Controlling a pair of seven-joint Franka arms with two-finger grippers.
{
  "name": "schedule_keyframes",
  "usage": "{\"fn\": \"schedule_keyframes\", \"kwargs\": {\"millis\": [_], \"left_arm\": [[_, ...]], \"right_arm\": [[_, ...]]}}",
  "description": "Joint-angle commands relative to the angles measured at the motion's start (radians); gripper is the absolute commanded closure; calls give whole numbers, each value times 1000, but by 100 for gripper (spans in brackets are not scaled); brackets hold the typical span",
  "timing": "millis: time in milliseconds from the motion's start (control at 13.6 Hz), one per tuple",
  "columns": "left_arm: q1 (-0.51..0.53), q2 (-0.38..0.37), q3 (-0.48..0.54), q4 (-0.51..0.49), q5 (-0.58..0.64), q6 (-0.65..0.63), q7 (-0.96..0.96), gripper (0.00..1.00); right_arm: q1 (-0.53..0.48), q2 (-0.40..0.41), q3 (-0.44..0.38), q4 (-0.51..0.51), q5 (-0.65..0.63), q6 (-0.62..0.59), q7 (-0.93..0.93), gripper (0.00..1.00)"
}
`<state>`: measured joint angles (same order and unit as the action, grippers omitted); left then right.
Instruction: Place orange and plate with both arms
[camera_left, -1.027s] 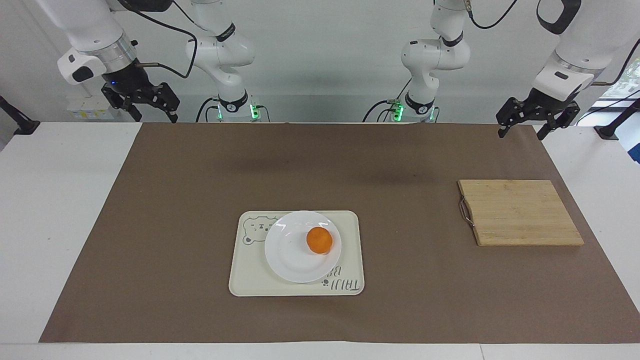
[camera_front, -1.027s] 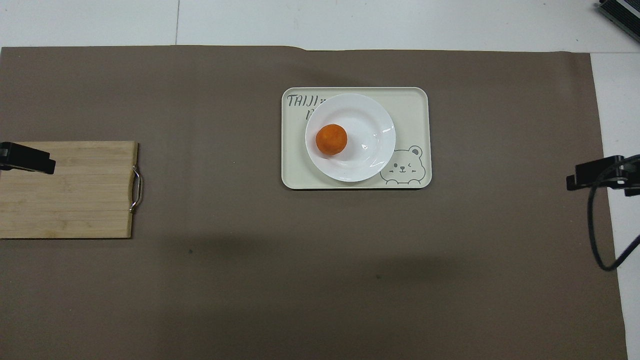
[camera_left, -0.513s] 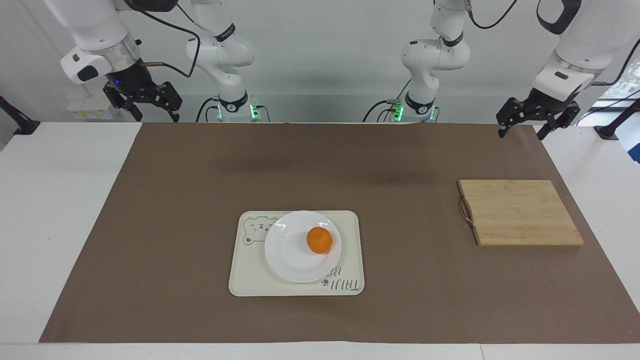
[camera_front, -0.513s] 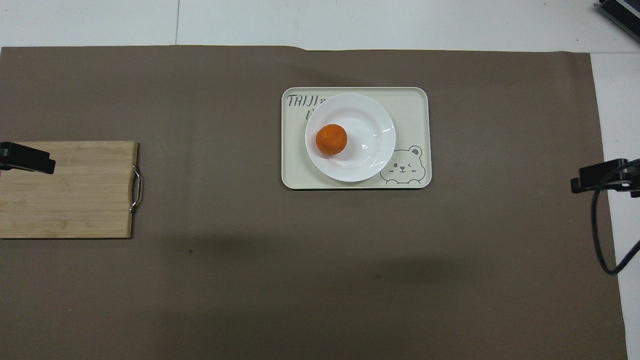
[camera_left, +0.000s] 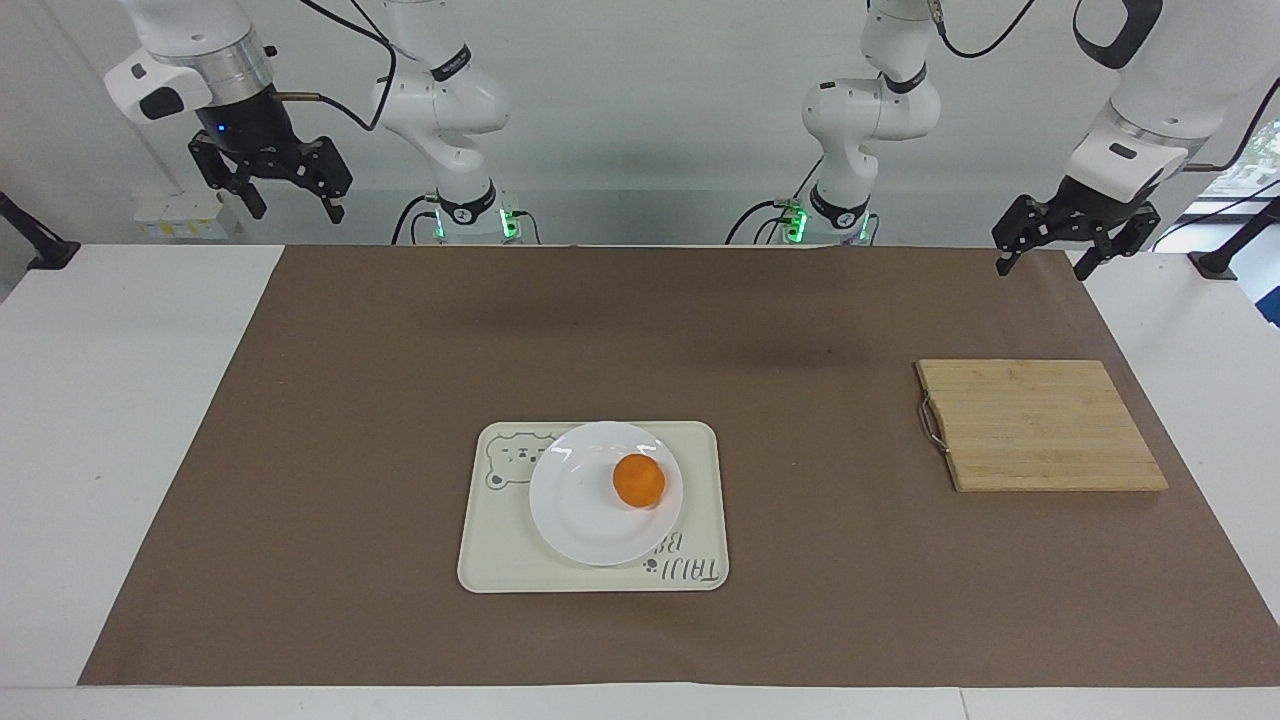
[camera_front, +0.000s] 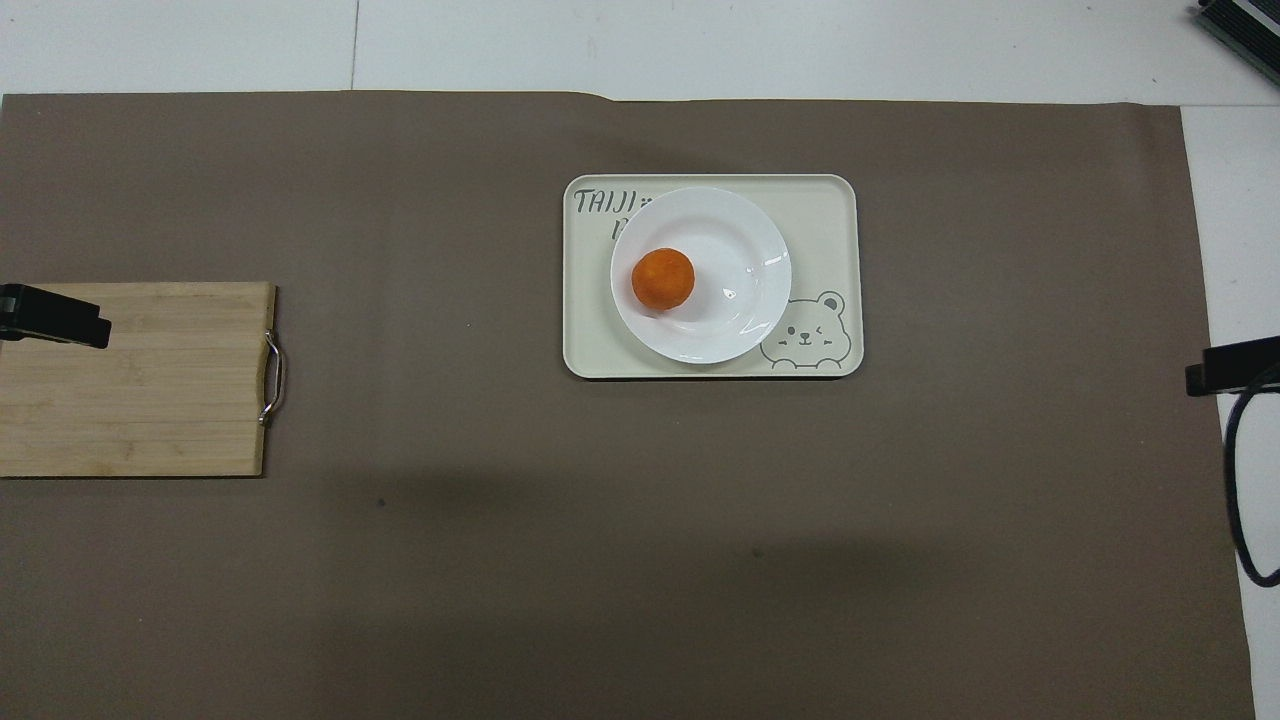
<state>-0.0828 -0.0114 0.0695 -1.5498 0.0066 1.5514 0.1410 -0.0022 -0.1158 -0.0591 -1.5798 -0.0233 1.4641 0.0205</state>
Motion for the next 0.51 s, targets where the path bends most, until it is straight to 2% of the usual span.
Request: {"fn": "schedule_keyframes", "kwargs": {"millis": [0, 440], "left_arm": [[9, -1, -2, 14, -8, -14, 16, 0], [9, -1, -2, 16, -8, -14, 16, 0]], "right_arm": [[-19, -10, 19, -12, -11, 2, -24, 0], [-19, -11, 18, -12, 19, -10, -31, 0]]}}
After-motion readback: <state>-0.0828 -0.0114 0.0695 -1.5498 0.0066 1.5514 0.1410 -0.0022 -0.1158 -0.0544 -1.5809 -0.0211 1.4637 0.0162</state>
